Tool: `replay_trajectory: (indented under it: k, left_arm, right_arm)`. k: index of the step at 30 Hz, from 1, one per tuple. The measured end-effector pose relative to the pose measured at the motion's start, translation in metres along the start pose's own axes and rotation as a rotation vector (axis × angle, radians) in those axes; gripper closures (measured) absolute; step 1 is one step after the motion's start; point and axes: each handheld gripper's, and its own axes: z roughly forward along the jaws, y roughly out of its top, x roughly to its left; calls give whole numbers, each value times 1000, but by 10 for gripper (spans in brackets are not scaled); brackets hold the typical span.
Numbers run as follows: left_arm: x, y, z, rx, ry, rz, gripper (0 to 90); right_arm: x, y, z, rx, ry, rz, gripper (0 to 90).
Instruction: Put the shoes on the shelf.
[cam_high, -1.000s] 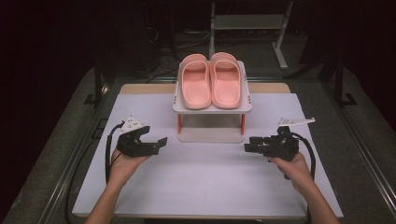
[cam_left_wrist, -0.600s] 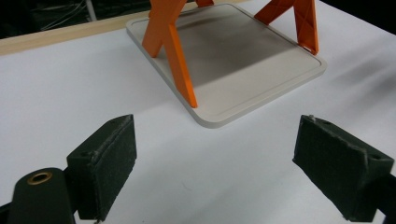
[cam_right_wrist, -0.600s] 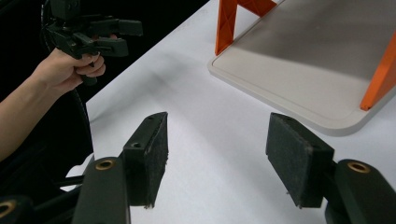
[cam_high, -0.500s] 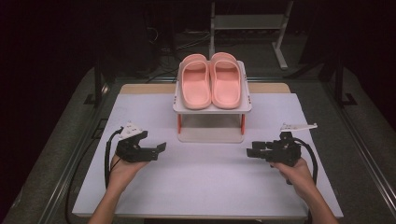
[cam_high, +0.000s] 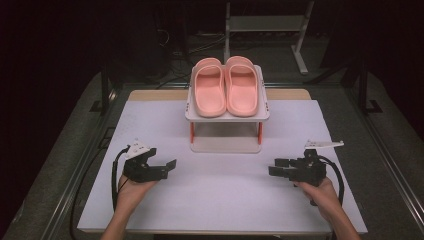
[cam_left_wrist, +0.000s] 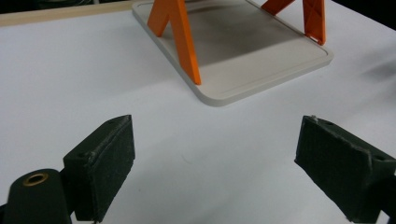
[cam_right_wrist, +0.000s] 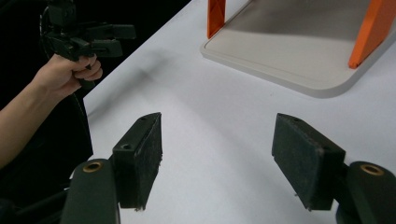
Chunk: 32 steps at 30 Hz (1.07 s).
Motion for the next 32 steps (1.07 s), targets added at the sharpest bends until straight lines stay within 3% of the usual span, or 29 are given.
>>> replay_trajectory:
  k: [16,24,25,28,29,32]
  left_arm:
    - [-4,-17,-11,-7,31,11,109]
    - [-3,-31,-23,-3,41,14,105]
    - [-3,-35,-28,-8,34,-4,103]
    - [-6,-41,-31,2,33,9,102]
    - [-9,-46,-33,11,28,10,102]
    - [-10,-48,-34,10,29,12,102]
  right_arm:
    - [-2,-20,-16,-22,-2,24,280]
    - [6,-35,-25,-17,-19,3,270]
    - [7,-42,-29,-27,-22,10,269]
    - [9,-47,-33,-43,-28,10,268]
    - [12,-48,-37,-79,-14,14,266]
    - [16,-48,-39,-110,-5,11,261]
